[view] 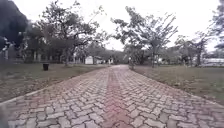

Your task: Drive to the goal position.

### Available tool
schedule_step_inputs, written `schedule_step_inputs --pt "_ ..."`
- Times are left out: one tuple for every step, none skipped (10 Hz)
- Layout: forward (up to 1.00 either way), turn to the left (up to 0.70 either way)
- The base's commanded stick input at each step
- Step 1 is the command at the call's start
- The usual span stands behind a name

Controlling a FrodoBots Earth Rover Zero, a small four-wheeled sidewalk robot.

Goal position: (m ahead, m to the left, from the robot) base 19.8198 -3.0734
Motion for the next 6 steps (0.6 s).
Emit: schedule_step_inputs --pt "0.7 -0.01" --pt "0.7 -0.15" --pt "0.7 -0.24" --pt "0.7 -0.34" --pt "0.7 -0.08" --pt "0.7 0.0"
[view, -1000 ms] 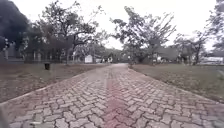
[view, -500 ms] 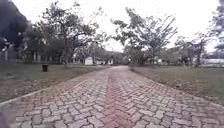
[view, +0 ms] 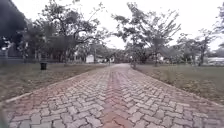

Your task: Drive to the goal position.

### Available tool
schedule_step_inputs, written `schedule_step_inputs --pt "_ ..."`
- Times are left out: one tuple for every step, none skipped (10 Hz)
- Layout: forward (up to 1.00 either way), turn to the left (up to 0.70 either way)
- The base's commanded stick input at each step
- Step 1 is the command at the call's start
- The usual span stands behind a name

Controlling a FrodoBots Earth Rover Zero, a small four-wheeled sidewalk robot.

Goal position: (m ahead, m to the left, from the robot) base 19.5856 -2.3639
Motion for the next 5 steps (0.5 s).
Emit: schedule_step_inputs --pt "0.7 0.0" --pt "0.7 0.0" --pt "0.7 0.0" --pt "0.7 0.0" --pt "0.7 0.0"
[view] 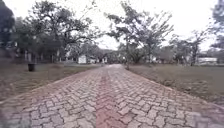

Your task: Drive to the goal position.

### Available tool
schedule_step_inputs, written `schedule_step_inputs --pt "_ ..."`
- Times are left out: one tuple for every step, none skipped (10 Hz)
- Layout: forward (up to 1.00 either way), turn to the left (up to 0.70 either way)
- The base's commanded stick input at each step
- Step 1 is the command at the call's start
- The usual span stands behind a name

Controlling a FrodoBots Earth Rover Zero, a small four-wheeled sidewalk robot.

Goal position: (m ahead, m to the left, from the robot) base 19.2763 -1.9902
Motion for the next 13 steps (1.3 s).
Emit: schedule_step_inputs --pt "0.7 0.0" --pt "0.7 0.0" --pt "0.7 0.0" --pt "0.7 0.0" --pt "0.7 0.0" --pt "0.7 0.0" --pt "0.7 0.0" --pt "0.7 0.0" --pt "0.7 0.0" --pt "0.7 0.0" --pt "0.7 0.0" --pt "0.7 0.0" --pt "0.7 0.0"
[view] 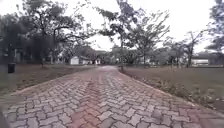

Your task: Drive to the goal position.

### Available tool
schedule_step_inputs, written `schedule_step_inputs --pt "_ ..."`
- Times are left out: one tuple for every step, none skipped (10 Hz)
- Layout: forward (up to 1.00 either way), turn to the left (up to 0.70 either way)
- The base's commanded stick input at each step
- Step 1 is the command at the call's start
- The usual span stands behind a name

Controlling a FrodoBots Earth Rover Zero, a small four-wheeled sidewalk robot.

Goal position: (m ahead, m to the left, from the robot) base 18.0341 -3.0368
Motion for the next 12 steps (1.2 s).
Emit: schedule_step_inputs --pt "0.7 0.0" --pt "0.7 0.0" --pt "0.7 0.0" --pt "0.7 0.0" --pt "0.7 0.02" --pt "0.7 0.02" --pt "0.7 0.02" --pt "0.7 0.02" --pt "0.7 0.02" --pt "0.7 0.03" --pt "0.7 0.02" --pt "0.7 0.03"
